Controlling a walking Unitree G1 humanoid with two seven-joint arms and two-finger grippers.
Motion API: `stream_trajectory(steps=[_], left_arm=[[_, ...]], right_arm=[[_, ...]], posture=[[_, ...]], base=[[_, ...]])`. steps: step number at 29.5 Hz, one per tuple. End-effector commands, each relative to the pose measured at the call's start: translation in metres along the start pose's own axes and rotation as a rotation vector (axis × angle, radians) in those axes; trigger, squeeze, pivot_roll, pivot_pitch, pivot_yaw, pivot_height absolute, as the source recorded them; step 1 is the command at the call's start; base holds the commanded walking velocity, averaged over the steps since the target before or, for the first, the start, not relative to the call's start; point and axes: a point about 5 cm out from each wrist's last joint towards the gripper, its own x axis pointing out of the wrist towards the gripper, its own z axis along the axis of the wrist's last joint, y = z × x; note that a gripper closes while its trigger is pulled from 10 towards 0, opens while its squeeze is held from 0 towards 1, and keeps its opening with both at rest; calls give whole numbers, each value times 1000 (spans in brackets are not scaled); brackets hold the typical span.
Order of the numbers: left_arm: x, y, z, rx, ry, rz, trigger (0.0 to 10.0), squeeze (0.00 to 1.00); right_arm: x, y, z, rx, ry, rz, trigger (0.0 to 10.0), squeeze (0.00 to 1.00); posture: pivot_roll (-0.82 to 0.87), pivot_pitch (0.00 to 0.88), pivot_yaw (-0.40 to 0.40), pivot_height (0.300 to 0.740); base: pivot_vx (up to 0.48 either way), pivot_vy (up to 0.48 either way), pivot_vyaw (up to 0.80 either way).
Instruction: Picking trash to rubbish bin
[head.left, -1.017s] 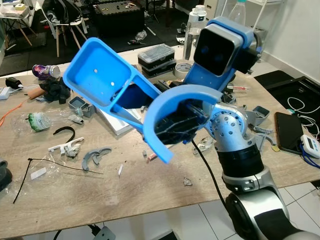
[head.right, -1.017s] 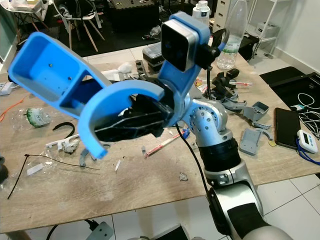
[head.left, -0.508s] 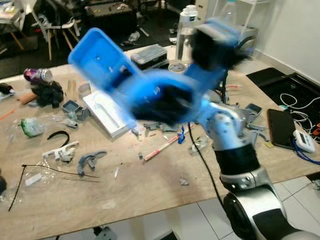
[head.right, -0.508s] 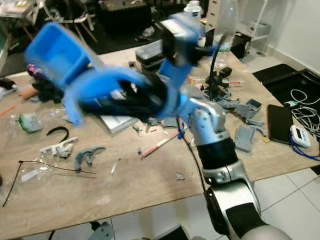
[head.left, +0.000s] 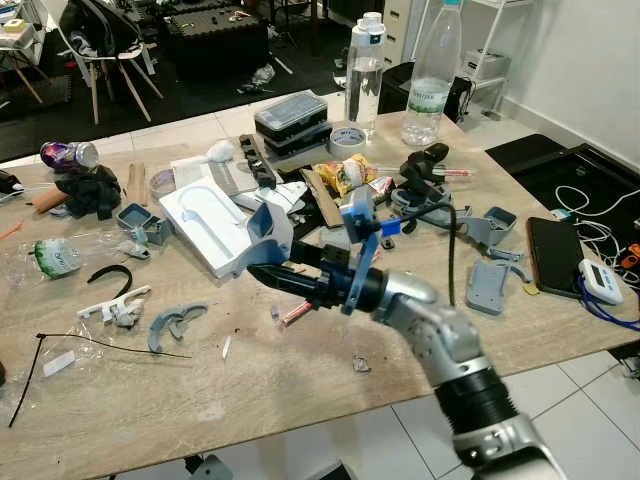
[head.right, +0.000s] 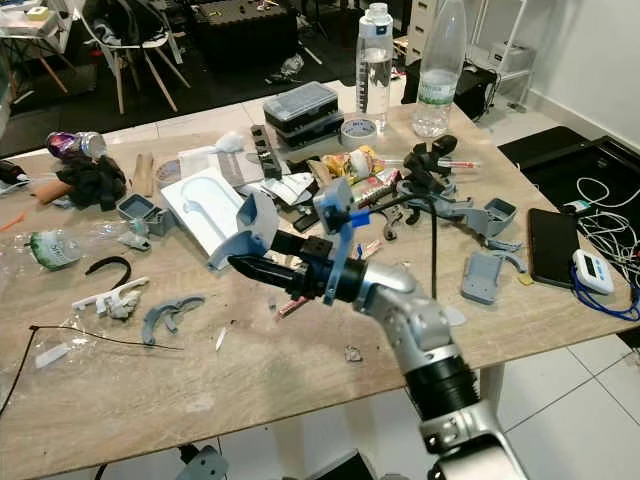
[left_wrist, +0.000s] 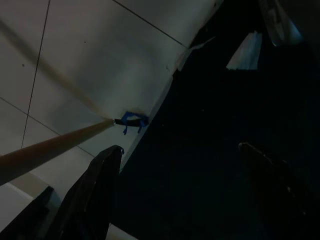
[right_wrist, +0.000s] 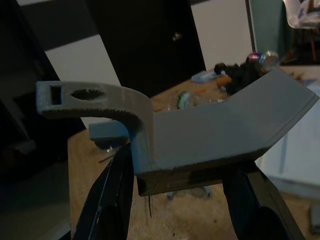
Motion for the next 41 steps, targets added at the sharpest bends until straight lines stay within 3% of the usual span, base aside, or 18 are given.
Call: stream_trajectory(steps=[1, 10, 21, 30, 33, 35, 38, 40, 41], left_arm=[[0, -4, -7, 7, 17, -7, 10000, 0], [-1, -2, -10, 15, 19, -7, 10000, 0], [-1, -3, -10, 11, 21, -12, 10000, 0], [-1, -5, -10, 7, 20, -14, 10000, 0], [-1, -5, -9, 7, 20, -15, 10000, 0], [-1, -6, -9, 7, 20, -16, 10000, 0], [-1, -6, -9, 7, 20, -17, 10000, 0], [0, -6, -9, 5, 20, -18, 10000, 0], [0, -6, -9, 5, 20, -18, 10000, 0]], right_arm=[[3, 4, -7, -13, 17, -9, 10000, 0], [6, 7, -15, -23, 54, -18, 10000, 0], [3, 1, -24, -29, 84, -69, 10000, 0], [-12, -21, -40, -91, 196, -231, 10000, 0], [-23, -33, -46, -104, 233, -321, 10000, 0], [-49, -54, -58, -128, 318, -500, 10000, 0], [-62, -62, -64, -130, 353, -584, 10000, 0], [-98, -77, -78, -93, 422, -787, 10000, 0], [-98, -77, -78, -93, 422, -787, 10000, 0]], posture=[[-25, 64, 58, 740], [-23, 57, 63, 740], [-23, 60, 62, 740], [-21, 69, 61, 740], [-21, 69, 61, 740], [-21, 69, 61, 740], [-21, 69, 61, 740], [-21, 69, 61, 740], [-21, 69, 61, 740]], base=[[-322, 0, 0], [-421, 0, 0], [-480, 0, 0], [-480, 0, 0], [-437, 0, 0], [-418, 0, 0], [-356, 0, 0], [-347, 0, 0], [-345, 0, 0]])
